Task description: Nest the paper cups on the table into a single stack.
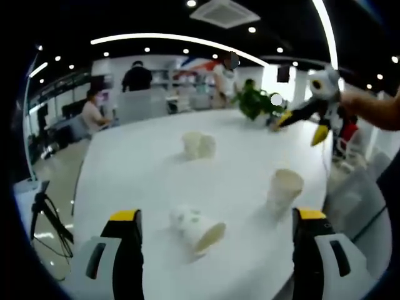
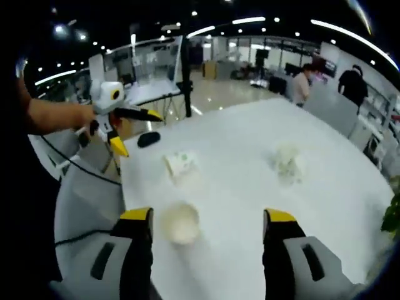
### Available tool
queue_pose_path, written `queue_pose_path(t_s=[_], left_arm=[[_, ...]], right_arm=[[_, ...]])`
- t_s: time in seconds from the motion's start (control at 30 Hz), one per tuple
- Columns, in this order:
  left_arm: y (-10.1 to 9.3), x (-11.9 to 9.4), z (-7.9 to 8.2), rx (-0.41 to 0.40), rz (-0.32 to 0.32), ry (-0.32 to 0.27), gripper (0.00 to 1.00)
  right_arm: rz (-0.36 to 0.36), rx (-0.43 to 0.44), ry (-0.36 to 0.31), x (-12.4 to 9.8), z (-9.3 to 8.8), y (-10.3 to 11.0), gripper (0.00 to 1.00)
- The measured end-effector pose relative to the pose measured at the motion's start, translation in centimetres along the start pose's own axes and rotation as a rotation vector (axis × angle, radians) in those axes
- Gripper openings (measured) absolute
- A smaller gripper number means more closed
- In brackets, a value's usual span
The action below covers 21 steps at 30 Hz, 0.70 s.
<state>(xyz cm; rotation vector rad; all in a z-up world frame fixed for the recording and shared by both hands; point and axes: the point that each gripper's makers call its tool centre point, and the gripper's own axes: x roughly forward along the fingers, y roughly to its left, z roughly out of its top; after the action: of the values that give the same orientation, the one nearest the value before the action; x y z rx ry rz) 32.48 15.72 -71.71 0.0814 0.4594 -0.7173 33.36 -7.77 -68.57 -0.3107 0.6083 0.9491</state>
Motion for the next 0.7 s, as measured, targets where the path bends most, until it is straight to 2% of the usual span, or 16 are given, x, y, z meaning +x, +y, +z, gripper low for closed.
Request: queue_pose_path(t_s=[0.07, 0.13, 0.3, 0.37, 0.43, 0.47, 0.6, 0.7], left_arm=[[0.3, -0.1, -0.2, 0.001, 0.004, 0.003, 0.99], [0.6, -0.2, -0.3, -0.005, 0.007, -0.001, 0.99], [0.4, -0.7, -0.4, -0.028, 0.008, -0.013, 0.99], [0.4, -0.7, -0.5, -0.032, 0.009, -0.017, 0.99], [0.3, -0.8, -0.5, -0.035, 0.008, -0.019, 0.99], [0.2, -0.9, -0.6, -0.035, 0.008, -0.020, 0.99], [0.3, -0.9, -0.8, -0.037, 0.015, -0.025, 0.99], [0.4, -0.9, -0.9, -0.038, 0.020, -0.028, 0.99]], right_arm=[[-0.021, 0.005, -0.025, -0.7, -0.7, -0.5, 0.72], [-0.045, 0.027, -0.077, -1.4, -0.8, -1.0, 0.74], [-0.100, 0.055, -0.167, -3.1, -1.6, -2.1, 0.81], [-0.159, 0.068, -0.194, -3.7, -2.7, -3.3, 0.86], [-0.185, 0.112, -0.223, -4.3, -3.7, -4.0, 0.89], [-0.208, 0.104, -0.246, -4.8, -4.3, -4.6, 0.91], [-0.266, 0.080, -0.264, -5.8, -6.2, -5.7, 0.97], [-0.270, 0.093, -0.257, -6.0, -7.1, -5.8, 1.00]])
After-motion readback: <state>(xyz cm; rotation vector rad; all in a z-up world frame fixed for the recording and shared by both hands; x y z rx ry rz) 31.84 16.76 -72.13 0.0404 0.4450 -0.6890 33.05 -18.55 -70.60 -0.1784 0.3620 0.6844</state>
